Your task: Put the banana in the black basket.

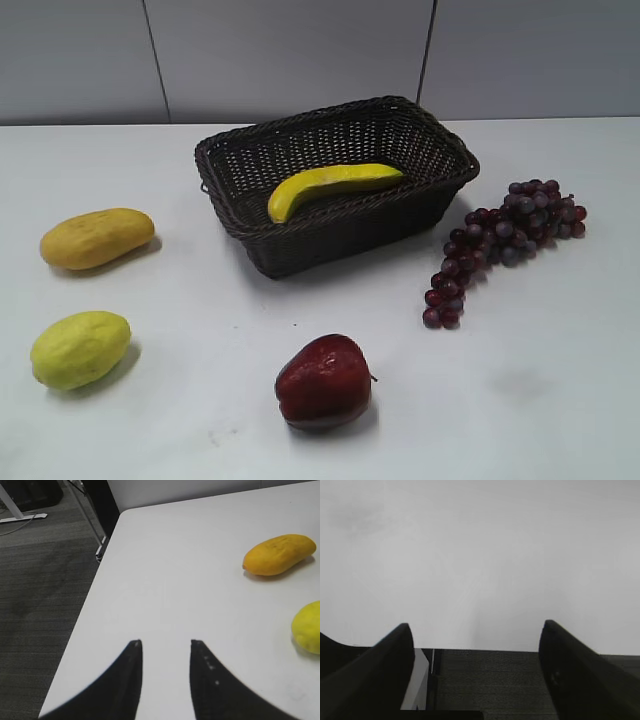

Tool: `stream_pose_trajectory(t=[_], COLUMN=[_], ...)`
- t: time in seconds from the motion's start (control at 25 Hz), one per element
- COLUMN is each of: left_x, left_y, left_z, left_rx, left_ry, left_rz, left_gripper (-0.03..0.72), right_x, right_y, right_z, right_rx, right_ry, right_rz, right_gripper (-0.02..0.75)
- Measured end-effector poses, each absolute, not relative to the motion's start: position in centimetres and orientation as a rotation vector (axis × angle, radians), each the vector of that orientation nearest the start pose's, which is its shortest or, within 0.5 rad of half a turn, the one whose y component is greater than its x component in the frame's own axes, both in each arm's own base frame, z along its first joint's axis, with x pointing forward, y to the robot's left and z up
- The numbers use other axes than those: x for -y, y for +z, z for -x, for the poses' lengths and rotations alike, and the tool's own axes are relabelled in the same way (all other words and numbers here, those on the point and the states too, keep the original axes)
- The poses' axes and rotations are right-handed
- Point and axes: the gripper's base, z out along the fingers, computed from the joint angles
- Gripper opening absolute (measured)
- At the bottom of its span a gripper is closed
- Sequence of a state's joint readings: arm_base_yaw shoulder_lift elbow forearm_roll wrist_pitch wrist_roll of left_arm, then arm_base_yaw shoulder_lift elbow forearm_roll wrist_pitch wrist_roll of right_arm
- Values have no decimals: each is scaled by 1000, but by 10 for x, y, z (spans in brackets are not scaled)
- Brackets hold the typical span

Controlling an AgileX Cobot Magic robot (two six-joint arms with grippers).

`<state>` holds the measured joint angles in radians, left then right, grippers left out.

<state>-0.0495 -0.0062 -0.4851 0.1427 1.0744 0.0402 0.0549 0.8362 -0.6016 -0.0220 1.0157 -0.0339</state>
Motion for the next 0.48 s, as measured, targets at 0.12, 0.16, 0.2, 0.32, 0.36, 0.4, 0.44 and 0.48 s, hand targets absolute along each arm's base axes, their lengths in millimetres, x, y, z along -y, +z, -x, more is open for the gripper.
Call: stream_pose_trajectory(t=[0.12, 0.16, 0.2, 0.32, 0.36, 0.4, 0.44, 0.48], left_x=[-12, -12, -12, -12, -12, -12, -12, -12], left_y=[273, 273, 273, 273, 273, 273, 273, 273], left_z=[5, 5, 5, 5, 5, 5, 5, 5], left_rx=[-2061, -2061, -2061, -2061, -2061, -2061, -2061, -2061], left_ry=[166, 166, 166, 166, 166, 166, 166, 166], left_rz=[-85, -85, -85, -85, -85, -85, -85, -85], left_gripper=[240, 240, 240, 240, 240, 240, 240, 240], right_x=[-5, -4, -4, -4, -3, -3, -3, -3], right_y=[252, 251, 250, 254, 255, 258, 260, 261], right_z=[-111, -105, -101, -91, -87, -83, -79, -75], right_rx=[-2713, -2709, -2702, -2646, -2621, -2593, -2565, -2540], right_ry=[-13, -10, -7, -5, -3, -1, 0, 4], right_rz=[102, 92, 82, 80, 78, 77, 76, 74], right_gripper=[582, 582, 582, 582, 582, 582, 582, 582])
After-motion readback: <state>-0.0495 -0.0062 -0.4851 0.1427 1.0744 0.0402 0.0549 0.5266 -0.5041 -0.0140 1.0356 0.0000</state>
